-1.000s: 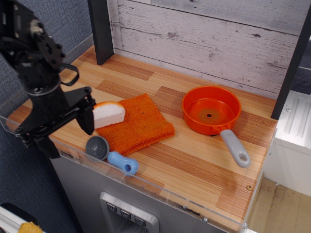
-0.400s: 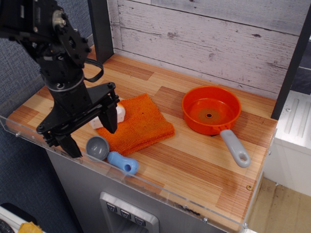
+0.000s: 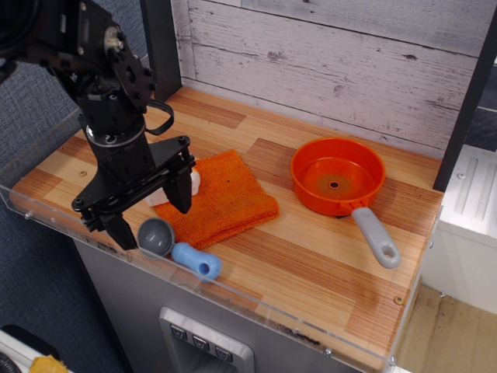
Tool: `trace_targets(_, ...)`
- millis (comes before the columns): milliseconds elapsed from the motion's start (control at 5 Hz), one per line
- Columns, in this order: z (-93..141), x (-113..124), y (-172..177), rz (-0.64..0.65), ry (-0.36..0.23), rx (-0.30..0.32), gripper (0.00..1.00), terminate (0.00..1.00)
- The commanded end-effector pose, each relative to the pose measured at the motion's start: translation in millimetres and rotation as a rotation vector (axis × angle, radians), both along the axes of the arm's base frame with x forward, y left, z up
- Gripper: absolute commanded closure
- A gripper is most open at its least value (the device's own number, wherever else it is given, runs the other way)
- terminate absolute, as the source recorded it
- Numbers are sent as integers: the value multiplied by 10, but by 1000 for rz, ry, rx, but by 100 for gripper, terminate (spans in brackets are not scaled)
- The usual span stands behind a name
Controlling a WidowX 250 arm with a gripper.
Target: Move the scoop behind the cheese.
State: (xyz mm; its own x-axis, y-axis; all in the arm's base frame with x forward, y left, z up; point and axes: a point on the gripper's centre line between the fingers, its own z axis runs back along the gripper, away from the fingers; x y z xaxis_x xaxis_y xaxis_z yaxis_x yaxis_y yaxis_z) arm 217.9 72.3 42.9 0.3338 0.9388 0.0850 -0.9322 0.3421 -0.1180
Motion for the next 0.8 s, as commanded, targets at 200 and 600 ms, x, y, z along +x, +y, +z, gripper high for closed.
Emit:
trace_targets(200,-139,132,25,12,9,7,0,0)
trace_targets(600,-194,85,-9,21,9,24,100,0)
